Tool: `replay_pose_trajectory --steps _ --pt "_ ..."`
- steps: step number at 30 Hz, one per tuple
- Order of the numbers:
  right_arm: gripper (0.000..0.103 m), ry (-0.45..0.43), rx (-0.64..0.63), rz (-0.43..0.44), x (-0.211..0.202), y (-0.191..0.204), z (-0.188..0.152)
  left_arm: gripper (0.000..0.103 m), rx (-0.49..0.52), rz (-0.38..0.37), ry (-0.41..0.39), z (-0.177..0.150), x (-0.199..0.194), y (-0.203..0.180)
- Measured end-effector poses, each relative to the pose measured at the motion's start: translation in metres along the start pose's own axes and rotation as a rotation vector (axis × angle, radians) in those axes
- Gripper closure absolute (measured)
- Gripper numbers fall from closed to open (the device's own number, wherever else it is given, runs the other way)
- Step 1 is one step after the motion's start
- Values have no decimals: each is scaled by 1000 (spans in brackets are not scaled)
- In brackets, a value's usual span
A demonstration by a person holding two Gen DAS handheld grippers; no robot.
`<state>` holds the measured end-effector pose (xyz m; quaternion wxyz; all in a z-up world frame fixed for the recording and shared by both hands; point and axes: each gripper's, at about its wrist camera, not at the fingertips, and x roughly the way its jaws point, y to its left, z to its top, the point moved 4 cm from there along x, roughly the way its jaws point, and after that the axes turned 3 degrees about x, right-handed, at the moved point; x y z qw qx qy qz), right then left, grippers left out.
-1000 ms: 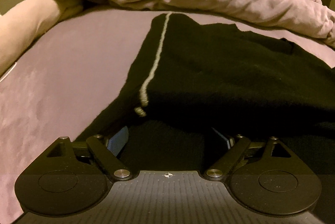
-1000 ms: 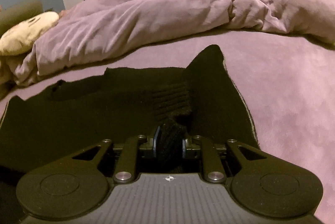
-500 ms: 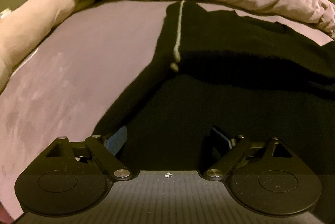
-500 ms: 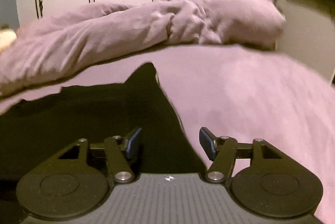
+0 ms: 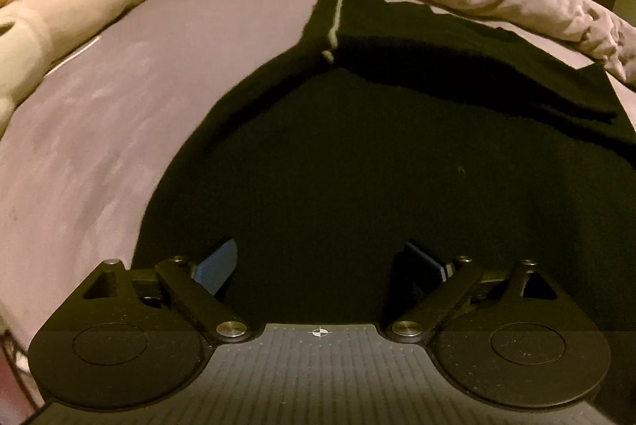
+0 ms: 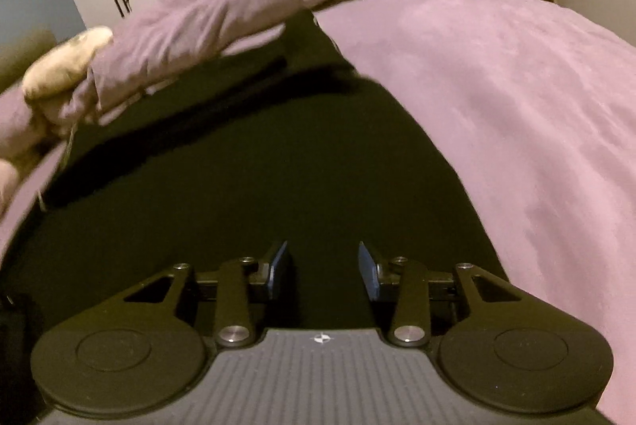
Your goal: Fold small clothes
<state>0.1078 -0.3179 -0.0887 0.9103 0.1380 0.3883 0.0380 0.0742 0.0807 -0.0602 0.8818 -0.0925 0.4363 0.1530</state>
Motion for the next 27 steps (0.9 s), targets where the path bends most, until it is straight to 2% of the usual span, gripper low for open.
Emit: replay_pose_trajectory --steps 1,3,5,6,8,10,12,18,21,23,25,27 --pt "63 -4 -20 4 -3 0 -5 6 -8 -7 4 -5 -3 -1" --pt "52 6 -15 23 -7 -2 -12 5 -22 -19 13 -17 -7 -2" --pt "35 20 -3 59 -6 -5 -14 4 -15 0 23 -27 -8 -4" --pt "32 24 -12 63 -6 -4 -15 2 -5 8 35 -31 -8 -4" --pt "12 51 -70 67 -4 5 -16 2 16 11 62 -37 -9 -3" --pt "4 74 -152 54 -2 17 -23 2 23 15 64 -39 -13 0" --pt "4 48 -196 23 -6 24 -30 2 4 9 69 -38 -16 6" --pt "5 34 -152 39 -21 17 -36 2 -86 30 66 -30 -24 41" --pt "14 33 -149 37 -29 10 -37 2 -89 58 59 -24 -24 56" --pt "29 29 -128 35 -33 1 -33 2 -107 82 58 -20 -22 65" --pt "35 24 -82 26 -36 -11 -25 2 -131 81 54 -17 -23 74" --pt "36 15 -36 1 -39 -25 -17 3 -138 85 54 -14 -22 83"
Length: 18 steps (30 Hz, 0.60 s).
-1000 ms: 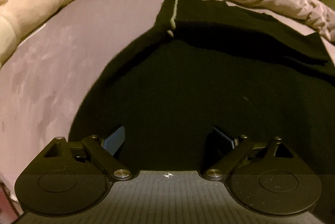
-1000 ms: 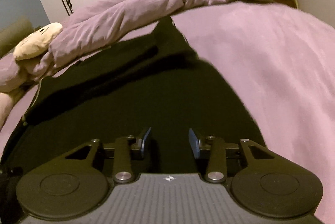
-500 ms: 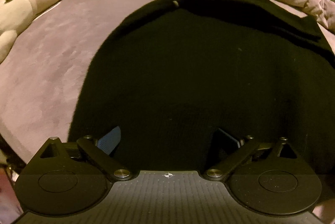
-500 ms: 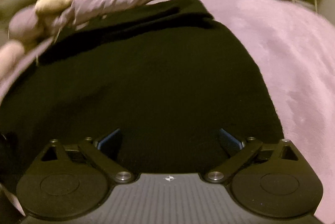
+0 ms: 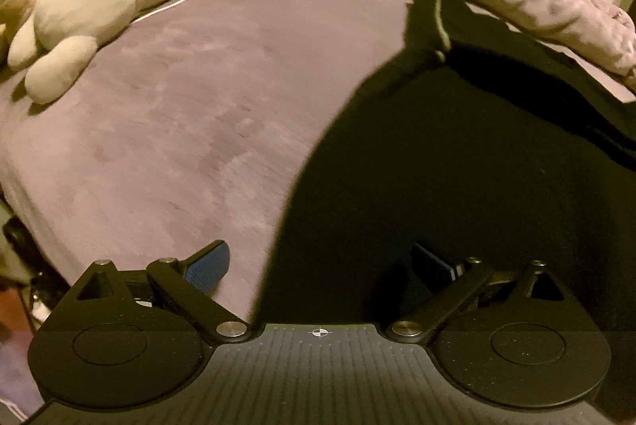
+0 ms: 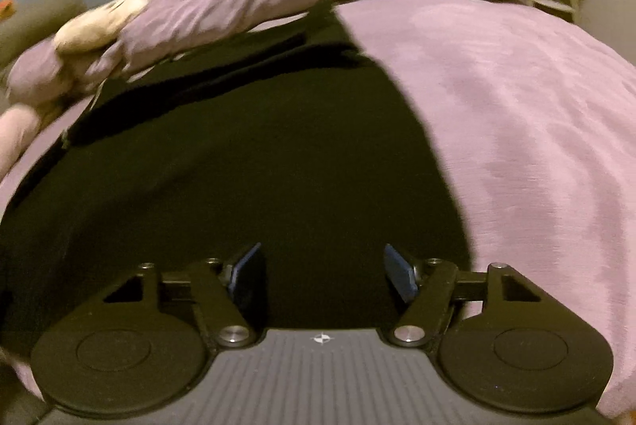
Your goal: Fold small clothes
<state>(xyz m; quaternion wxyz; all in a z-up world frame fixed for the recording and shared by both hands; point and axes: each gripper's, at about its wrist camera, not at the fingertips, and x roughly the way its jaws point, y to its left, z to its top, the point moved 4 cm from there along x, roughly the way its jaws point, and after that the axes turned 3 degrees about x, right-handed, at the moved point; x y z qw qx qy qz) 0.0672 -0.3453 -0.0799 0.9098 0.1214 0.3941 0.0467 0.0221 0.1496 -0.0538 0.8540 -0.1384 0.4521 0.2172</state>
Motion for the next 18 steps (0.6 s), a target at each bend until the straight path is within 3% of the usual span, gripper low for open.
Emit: replay_pose_trajectory --steps 4,6,10,14,15,18 --pt "36 -8 66 -34 -3 -34 13 5 -6 -19 30 6 8 11" --pt "36 7 103 -48 -1 -50 15 13 -8 -61 55 7 13 12" --pt "35 51 175 -3 9 -69 14 20 -1 -95 111 1 23 10" --pt "34 76 196 68 13 -70 15 25 1 -109 114 1 24 9" --pt "35 84 208 91 13 -70 15 31 9 -117 115 1 24 9" --pt "57 110 215 116 16 -72 14 51 66 -117 113 1 21 8"
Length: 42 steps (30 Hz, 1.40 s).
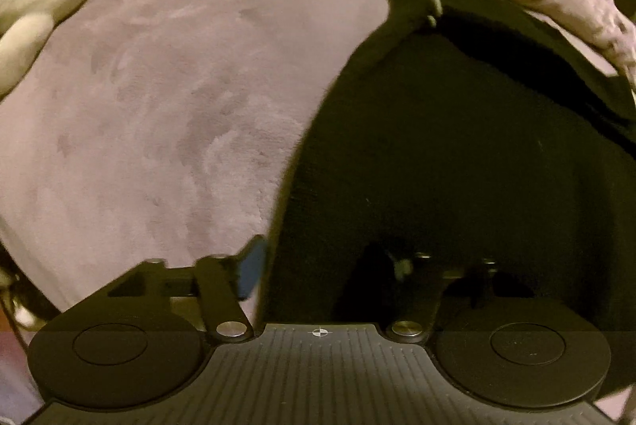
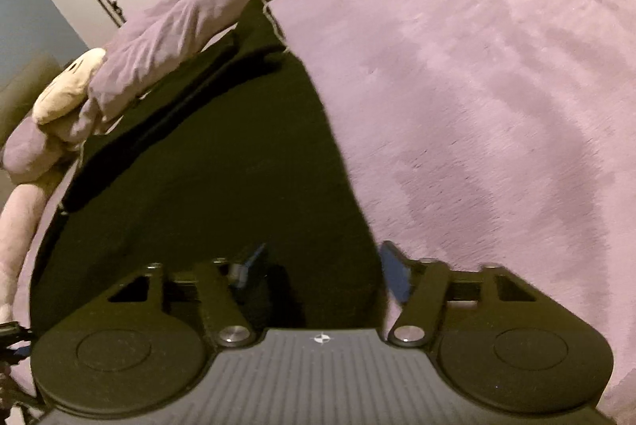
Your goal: Fold small clothes
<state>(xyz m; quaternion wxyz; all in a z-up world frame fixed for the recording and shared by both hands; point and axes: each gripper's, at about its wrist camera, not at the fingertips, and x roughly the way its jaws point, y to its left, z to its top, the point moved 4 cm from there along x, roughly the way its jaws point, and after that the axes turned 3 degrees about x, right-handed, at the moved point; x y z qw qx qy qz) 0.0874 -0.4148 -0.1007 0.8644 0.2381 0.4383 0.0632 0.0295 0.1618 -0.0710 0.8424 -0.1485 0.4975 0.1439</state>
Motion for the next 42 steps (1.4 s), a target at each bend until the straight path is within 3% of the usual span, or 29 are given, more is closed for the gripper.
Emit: replay_pose_trajectory --steps 2,3,6,11,15,17,20,22,24,25,26,27,28,33,38,42 --pt "78 9 -3 1 0 -3 -1 62 21 0 -2 0 -1 1" --pt "80 14 1 8 -1 -3 -1 71 21 -2 -5 1 -2 2" --pt "81 20 10 14 -4 -7 -2 82 -2 -15 -1 2 -2 3" --pt "77 49 61 42 -7 -13 -1 70 21 5 0 0 -3 0" --pt "73 86 60 71 -11 -15 -5 50 -6 -25 18 -2 -4 7" --pt "65 109 57 90 -13 -15 -9 46 -17 -52 25 -4 -4 10" --pt "64 119 56 99 -13 -16 -12 41 15 -71 27 -8 -4 8" --pt "64 116 65 100 -12 -16 -12 42 51 -61 31 -8 -3 3" --pt "65 113 58 101 -11 -13 -13 54 72 -58 38 -8 -3 -1" --pt "72 111 45 101 -12 -11 -13 57 75 -60 42 -7 -3 -2" --pt "80 116 34 103 -11 -9 -13 67 78 -64 44 -7 -3 -3" --pt "81 121 28 105 -11 -8 -13 83 80 -71 47 -6 -4 -4" --pt "81 124 28 105 -11 -7 -13 87 79 -78 50 -6 -4 -5" --pt "82 130 37 113 -11 -8 -11 93 52 -103 58 -5 -5 -2" --pt "84 134 50 113 -12 -10 -10 94 -57 -179 66 -1 -9 13" --pt "81 149 27 111 -10 -8 -11 86 8 -145 78 -10 -4 10"
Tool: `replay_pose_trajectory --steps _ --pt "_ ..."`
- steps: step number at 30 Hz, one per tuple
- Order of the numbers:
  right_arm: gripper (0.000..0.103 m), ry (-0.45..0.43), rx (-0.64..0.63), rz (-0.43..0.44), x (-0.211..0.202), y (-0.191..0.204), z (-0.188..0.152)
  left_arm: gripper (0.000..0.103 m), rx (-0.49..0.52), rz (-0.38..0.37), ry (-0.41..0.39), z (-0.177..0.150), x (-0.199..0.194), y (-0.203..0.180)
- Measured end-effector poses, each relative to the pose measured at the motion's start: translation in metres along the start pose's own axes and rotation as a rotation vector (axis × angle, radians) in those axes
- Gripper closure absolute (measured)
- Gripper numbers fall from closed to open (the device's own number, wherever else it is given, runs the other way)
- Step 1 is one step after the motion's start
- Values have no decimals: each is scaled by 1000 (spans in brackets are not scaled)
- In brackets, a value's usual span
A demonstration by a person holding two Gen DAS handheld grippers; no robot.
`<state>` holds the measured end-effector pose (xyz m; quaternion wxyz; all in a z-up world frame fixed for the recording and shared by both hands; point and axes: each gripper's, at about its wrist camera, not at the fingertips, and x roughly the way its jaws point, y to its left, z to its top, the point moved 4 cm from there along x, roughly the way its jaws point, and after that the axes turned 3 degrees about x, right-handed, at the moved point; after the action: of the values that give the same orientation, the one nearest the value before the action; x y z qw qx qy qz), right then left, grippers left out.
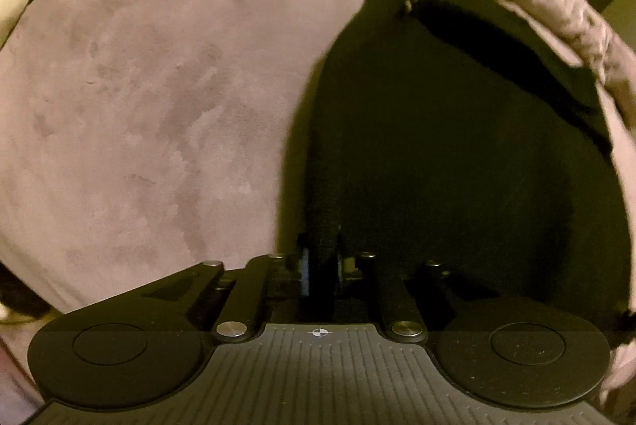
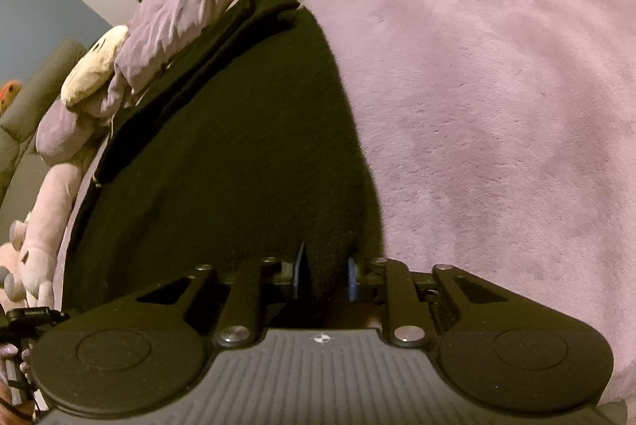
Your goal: Fold small clothes
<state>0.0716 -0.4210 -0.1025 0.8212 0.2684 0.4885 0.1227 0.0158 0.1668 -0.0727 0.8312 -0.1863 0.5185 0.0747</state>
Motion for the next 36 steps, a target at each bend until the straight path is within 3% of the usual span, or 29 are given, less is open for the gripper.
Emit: replay_pose_trajectory --steps 6,7,9,11,14,17,22,26,36 --pt "78 39 1 22 2 5 0 63 87 -14 13 -12 1 -11" --pt "78 46 -1 25 3 6 -1 63 93 -20 18 -13 1 -12" --pt "78 49 -5 26 5 7 -2 70 100 -21 24 -14 2 -12" --pt "79 50 -10 30 6 9 -2 92 95 -22 39 -13 3 -15" --pt "92 49 -34 49 3 14 -1 94 93 -30 52 -8 -2 -16" --pt "93 36 -12 120 -4 22 8 94 68 -97 28 4 -15 -22" --pt "93 -38 38 258 -20 42 38 94 22 -203 -82 40 -45 -34" --pt "93 -105 52 326 -22 64 67 94 -1 -243 -159 76 -57 -45" --pt "93 -189 31 331 30 100 146 94 -47 -238 -219 162 -14 -58"
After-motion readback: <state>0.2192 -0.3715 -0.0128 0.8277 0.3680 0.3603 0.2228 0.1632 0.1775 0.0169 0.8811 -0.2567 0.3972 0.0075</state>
